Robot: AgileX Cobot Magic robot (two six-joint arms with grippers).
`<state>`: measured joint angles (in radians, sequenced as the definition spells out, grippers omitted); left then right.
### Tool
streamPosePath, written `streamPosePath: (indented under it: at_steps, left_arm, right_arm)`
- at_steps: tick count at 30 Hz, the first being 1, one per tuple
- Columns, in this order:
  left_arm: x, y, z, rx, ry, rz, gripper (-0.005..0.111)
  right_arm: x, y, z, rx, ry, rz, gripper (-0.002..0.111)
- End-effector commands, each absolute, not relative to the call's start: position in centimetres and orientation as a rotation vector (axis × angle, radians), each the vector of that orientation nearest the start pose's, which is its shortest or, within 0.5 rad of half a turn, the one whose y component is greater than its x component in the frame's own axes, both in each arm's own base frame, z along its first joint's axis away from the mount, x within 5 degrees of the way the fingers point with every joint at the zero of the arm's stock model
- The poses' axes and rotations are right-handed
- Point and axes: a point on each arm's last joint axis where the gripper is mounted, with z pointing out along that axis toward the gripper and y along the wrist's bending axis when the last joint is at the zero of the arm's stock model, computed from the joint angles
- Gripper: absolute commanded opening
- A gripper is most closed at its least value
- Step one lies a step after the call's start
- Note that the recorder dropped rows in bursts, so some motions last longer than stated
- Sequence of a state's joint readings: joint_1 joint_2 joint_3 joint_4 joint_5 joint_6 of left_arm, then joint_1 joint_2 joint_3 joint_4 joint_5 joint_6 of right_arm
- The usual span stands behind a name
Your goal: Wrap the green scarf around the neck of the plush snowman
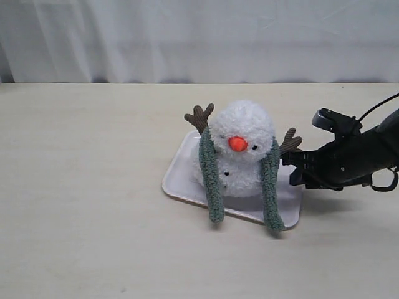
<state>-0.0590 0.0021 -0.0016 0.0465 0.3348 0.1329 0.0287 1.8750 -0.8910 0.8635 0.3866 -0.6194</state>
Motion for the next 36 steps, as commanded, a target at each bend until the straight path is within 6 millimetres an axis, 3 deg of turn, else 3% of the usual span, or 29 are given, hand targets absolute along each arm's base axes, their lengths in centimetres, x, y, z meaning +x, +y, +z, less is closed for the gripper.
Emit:
streamPosePath:
  at_steps: [1,6,10,15,18,24,28,30,36]
  left_arm:
    - [5.4,-0.2,18.4,0.198,1.798,0.091,0.0]
    - [5.4,-0.2,18.4,0.198,1.796,0.091,0.0]
    - [5.4,-0.2,18.4,0.198,1.796,0.091,0.0]
    - [5.4,-0.2,18.4,0.198,1.796,0.091,0.0]
    - [5.4,-0.2,18.4,0.198,1.796,0.091,0.0]
    - [5.4,-0.2,18.4,0.198,1.796,0.091,0.0]
    - [5.4,-0.2,18.4,0.198,1.796,0.091,0.0]
    - [5.4,-0.2,18.4,0.198,1.796,0.091,0.0]
    - [5.4,-0.2,18.4,0.198,1.796,0.091,0.0]
  right_arm:
    - [34.3,3.6,10.4,0.194,2.726,0.498,0.035]
    - [35.9,3.7,10.8,0.176,2.691,0.501,0.035]
    - [37.5,3.9,12.1,-0.057,2.623,0.469,0.035]
    - [38.8,4.5,13.0,-0.229,2.592,0.519,0.035]
    - [39.2,4.7,13.5,-0.239,2.593,0.536,0.035]
    - [39.2,2.1,14.2,-0.066,2.656,0.292,0.035]
    - [38.3,0.2,13.5,0.06,2.792,0.256,0.035]
    - [37.8,-0.3,12.7,0.036,2.863,0.279,0.035]
    - [36.7,0.2,9.8,-0.009,2.942,0.356,0.034]
